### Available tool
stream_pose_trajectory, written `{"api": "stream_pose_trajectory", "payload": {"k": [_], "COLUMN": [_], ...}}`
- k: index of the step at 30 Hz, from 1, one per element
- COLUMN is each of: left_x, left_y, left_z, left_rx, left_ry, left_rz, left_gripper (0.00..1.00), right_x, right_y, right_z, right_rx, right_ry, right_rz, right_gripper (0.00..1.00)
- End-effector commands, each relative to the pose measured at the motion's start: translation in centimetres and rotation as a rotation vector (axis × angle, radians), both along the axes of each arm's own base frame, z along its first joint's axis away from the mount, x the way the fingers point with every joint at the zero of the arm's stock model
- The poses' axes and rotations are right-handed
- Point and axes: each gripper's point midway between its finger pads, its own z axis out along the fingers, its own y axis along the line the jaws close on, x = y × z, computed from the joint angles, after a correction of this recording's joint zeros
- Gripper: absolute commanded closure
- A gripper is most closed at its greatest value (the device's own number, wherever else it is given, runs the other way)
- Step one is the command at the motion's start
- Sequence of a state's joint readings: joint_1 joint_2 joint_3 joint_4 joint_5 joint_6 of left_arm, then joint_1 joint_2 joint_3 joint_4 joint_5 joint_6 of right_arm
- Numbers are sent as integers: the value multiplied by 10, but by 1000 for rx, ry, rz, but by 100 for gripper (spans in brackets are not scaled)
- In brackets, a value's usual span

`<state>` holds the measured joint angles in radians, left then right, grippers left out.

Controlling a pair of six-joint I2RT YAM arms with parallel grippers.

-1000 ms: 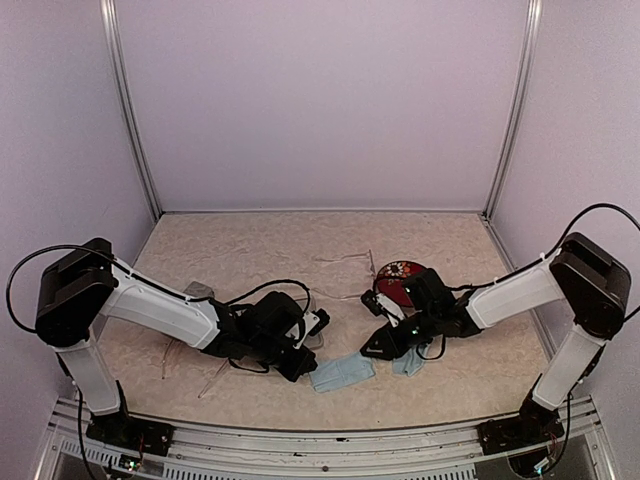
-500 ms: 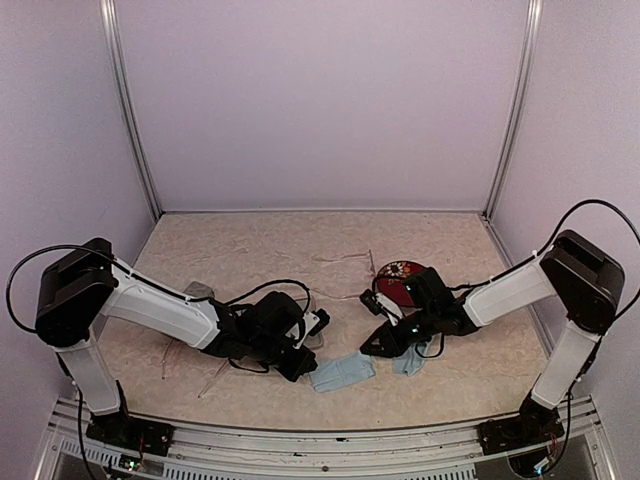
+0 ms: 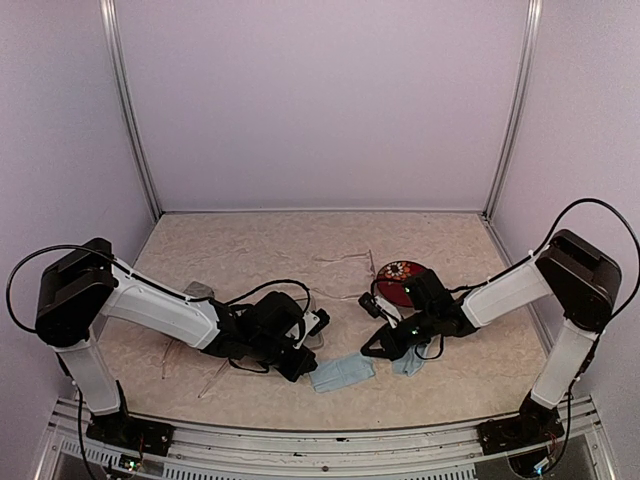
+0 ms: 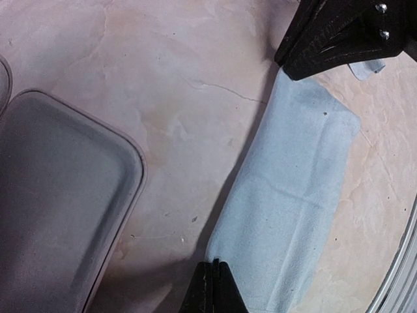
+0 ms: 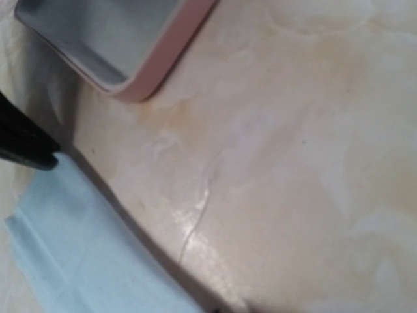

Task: Organize the sunglasses
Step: Pick up the folded cleaning cloth from the center of the board, then place the folded cleaning cloth in the sunglasses case.

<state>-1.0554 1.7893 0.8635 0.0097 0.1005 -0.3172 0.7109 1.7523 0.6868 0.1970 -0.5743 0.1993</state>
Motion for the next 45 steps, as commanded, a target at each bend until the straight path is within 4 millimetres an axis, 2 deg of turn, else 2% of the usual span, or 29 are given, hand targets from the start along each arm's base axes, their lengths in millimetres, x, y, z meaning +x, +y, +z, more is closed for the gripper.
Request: {"api": "stream_pose_trajectory", "payload": {"k": [1, 16, 24, 34, 45], "left_x": [-3, -1, -1, 4, 23], "left_y": [10, 12, 19, 42, 87], "left_z": [-9, 26, 31, 33, 38], "left_rx": [32, -36, -15, 41, 92], "left_ry": [17, -28, -38, -49, -55], "left_rz": [13, 37, 41, 75, 174], "left_gripper": [100, 100, 100, 100, 100], "right_x": [-9, -7, 1, 18, 28], "right_y": [-9, 3, 18, 51, 93], "right_z": [-11, 31, 43, 56, 56], "right_rx": [-31, 72, 124, 166, 181], "right_ry": [49, 10, 2, -30, -48], "right_rz": [5, 17, 31, 61, 110], "right_gripper": [99, 100, 100, 100, 100]}}
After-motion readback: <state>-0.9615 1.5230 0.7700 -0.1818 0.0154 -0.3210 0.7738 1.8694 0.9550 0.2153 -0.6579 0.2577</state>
